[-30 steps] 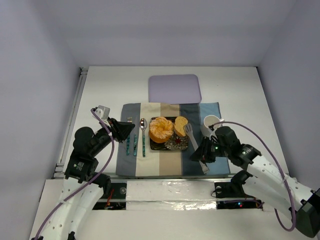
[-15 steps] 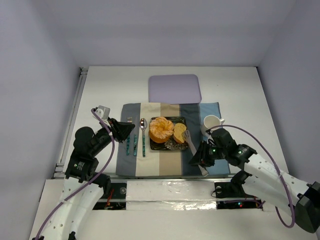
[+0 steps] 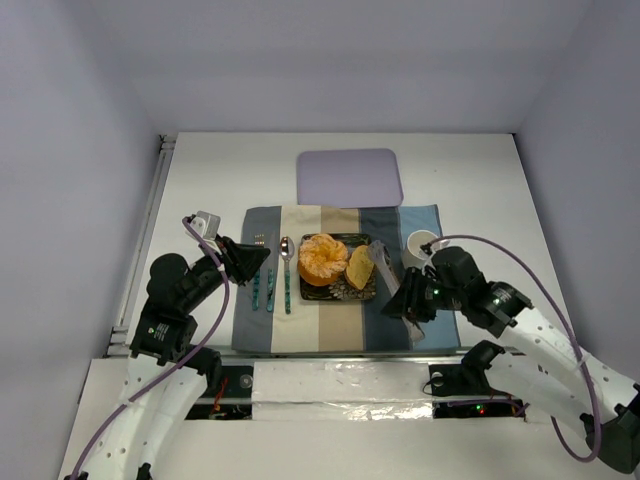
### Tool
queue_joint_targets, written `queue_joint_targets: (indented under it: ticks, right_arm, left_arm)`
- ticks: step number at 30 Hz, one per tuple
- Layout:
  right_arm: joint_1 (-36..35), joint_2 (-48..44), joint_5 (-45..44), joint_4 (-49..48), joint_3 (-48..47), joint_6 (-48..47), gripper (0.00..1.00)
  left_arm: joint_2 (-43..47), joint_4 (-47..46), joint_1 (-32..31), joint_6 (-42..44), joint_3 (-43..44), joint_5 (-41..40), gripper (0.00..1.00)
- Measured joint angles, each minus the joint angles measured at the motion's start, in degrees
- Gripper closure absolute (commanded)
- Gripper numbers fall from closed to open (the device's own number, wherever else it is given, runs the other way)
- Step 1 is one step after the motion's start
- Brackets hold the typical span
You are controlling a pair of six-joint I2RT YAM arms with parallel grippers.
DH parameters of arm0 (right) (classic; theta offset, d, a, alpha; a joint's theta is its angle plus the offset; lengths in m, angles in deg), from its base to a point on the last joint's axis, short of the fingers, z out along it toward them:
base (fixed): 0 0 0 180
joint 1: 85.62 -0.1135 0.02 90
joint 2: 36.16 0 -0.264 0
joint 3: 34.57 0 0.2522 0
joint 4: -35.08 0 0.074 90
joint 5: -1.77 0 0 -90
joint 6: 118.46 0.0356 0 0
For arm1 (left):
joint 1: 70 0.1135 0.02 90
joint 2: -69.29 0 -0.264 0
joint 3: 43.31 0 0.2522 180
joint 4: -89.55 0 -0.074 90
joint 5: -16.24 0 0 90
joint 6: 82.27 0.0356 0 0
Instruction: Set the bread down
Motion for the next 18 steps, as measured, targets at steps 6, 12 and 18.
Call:
queue_joint_targets:
  ticks: [6,12,18]
  right_arm:
    - [0.0,5.2,-9.0,2.7,-10.7,-3.2,0.73]
    - [10.8,22.4,-13.7,0.3,-27.7,-11.5,0.75]
    - [29.6,41.6,-15.6,-3.4,-44.2,-18.0,0.75]
  left_arm:
    - [0.0,0.0,0.0,0.0,0.0,0.1,0.82]
    - [0.4,0.0,0.0,0.0,0.0,0.4,0.82]
    - [1.9,0.0,0.0,0.0,-0.2,0.6,0.82]
